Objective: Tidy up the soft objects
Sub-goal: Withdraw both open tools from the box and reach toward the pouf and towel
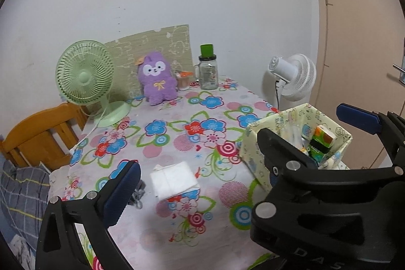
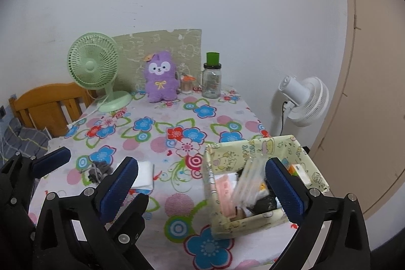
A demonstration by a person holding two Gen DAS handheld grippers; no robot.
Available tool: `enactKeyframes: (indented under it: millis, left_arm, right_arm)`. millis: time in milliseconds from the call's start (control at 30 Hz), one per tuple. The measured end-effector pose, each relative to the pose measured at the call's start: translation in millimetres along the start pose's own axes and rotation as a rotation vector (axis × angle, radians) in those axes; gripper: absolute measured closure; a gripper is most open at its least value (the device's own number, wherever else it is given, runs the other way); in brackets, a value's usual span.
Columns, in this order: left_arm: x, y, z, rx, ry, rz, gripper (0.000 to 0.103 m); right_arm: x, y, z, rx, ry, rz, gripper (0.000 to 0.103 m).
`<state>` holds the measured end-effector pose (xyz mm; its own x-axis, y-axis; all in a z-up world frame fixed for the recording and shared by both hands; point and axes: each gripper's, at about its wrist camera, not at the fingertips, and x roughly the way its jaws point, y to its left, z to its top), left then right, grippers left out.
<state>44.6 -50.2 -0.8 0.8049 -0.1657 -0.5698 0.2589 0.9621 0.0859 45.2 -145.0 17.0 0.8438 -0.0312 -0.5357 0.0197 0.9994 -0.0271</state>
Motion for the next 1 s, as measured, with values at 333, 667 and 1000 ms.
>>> enactKeyframes:
  millis: [333, 667, 1000]
  left_arm:
    - [-4, 21, -4, -0.024, -0.007, 0.028, 0.0]
    - [4, 47, -8, -0.045, 0.013, 0.045, 0.0]
    - [23, 76, -20, -0.083, 0.048, 0.059, 0.0]
  right_arm:
    - [2, 17, 1, -0.006, 0.002, 0.062, 0.001]
    - [7, 43, 2, -0.042, -0.037, 0.085, 0.001]
    - [32, 68, -1, -0.052, 0.009, 0.113, 0.001]
